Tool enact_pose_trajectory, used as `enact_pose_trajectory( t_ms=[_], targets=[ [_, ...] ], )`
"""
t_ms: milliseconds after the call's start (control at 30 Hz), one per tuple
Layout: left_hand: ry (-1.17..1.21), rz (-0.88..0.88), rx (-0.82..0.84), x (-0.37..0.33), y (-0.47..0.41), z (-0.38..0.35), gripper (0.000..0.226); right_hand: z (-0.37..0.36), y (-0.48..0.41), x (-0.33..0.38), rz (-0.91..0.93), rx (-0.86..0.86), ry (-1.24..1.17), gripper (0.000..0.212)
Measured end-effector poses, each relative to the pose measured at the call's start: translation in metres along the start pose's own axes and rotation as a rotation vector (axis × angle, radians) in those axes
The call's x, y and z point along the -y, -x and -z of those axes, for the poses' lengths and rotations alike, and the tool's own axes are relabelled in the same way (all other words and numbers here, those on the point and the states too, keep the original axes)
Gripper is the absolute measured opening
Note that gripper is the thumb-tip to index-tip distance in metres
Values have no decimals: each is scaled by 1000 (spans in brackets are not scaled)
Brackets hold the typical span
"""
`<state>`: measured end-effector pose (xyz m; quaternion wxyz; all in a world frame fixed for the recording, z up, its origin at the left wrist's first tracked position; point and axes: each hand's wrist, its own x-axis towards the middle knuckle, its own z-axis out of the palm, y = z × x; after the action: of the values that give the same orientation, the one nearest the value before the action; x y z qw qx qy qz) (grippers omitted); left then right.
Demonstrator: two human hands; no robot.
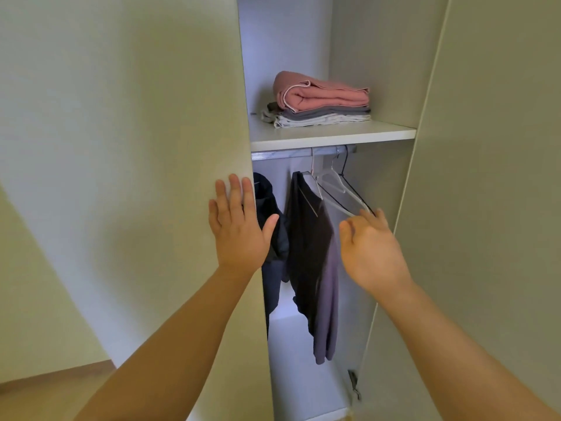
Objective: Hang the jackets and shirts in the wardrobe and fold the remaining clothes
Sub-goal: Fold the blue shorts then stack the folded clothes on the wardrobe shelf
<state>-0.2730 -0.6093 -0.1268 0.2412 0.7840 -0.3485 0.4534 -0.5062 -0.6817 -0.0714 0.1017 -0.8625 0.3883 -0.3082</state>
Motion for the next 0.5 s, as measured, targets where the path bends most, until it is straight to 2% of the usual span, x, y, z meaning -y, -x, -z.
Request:
enact_pose_trajectory(
  t_ms=[233,400,500],
  targets=[
    [-4,-35,81,8,-13,-17,86,-18,-3,28,-45,26,-51,35],
    [98,8,88,-14,-14,2,86,-4,8,21,-99,-186,-80,36],
    [299,-257,-25,-58,-8,23,74,17,19,5,-207,-335,-28,39]
  ],
)
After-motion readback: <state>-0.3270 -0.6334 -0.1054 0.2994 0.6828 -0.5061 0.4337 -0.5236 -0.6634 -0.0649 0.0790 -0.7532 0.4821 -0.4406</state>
